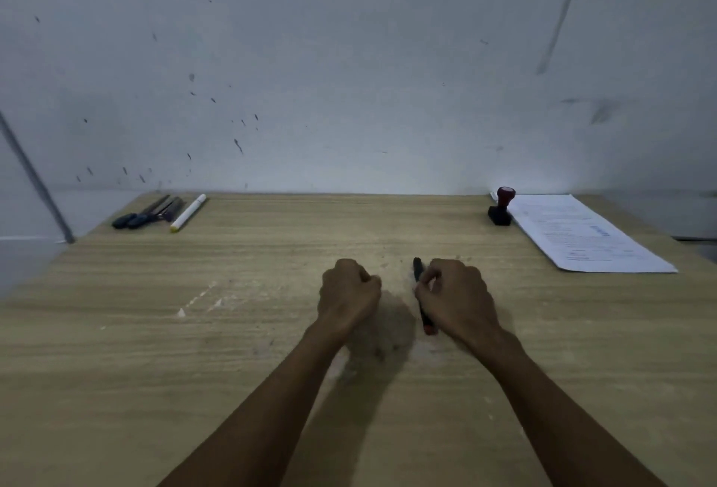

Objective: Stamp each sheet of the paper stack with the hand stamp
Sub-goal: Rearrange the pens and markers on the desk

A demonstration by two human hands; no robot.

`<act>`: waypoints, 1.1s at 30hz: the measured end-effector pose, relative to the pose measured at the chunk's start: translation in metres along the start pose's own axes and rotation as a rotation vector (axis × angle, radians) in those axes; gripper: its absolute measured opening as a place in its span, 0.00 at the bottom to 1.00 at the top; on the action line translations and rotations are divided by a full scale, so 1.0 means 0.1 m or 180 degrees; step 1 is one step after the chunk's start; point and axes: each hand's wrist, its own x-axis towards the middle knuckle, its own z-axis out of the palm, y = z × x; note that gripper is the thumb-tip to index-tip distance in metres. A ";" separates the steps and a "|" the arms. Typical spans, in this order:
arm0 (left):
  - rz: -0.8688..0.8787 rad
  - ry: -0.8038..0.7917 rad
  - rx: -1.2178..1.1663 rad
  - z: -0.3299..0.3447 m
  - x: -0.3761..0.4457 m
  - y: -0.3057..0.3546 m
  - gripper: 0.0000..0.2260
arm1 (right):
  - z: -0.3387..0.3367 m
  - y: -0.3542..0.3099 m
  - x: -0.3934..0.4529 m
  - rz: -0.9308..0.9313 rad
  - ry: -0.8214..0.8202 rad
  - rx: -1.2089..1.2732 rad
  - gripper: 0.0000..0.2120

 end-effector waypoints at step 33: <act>-0.0263 0.1251 0.0681 -2.44 1.71 -2.58 0.06 | 2.56 -2.82 0.92 -0.0766 -0.1128 0.0447 0.06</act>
